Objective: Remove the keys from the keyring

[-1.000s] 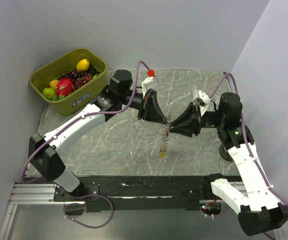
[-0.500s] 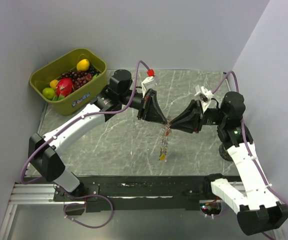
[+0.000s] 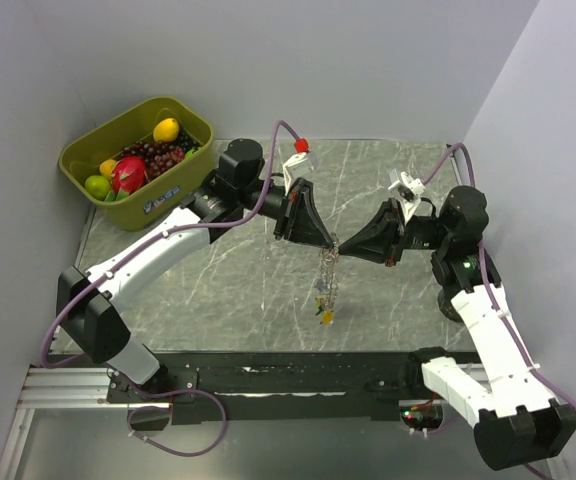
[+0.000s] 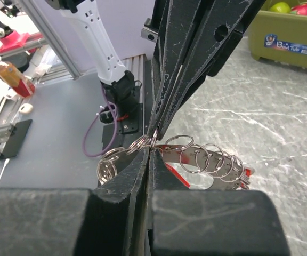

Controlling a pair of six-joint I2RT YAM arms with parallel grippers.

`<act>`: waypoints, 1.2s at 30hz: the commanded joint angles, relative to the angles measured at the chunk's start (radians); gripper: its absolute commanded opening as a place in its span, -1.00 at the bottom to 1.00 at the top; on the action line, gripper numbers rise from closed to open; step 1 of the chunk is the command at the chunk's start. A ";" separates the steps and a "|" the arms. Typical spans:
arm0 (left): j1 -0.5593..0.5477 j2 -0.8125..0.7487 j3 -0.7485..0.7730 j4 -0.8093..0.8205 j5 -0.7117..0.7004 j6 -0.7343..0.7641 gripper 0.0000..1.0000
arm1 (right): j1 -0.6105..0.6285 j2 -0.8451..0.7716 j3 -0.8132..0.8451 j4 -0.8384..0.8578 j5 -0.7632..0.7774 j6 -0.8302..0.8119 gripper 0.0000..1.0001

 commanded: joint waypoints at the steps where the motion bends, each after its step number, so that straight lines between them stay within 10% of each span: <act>1: 0.003 -0.019 0.031 0.058 0.017 -0.007 -0.98 | -0.008 0.005 -0.010 0.176 -0.046 0.143 -0.87; 17: 0.003 -0.005 0.047 0.013 -0.012 0.034 -0.98 | -0.006 0.015 0.022 0.090 -0.028 0.061 -1.00; 36: 0.003 -0.015 0.094 -0.154 -0.081 0.193 -0.47 | -0.006 0.013 0.057 -0.123 0.046 -0.094 -1.00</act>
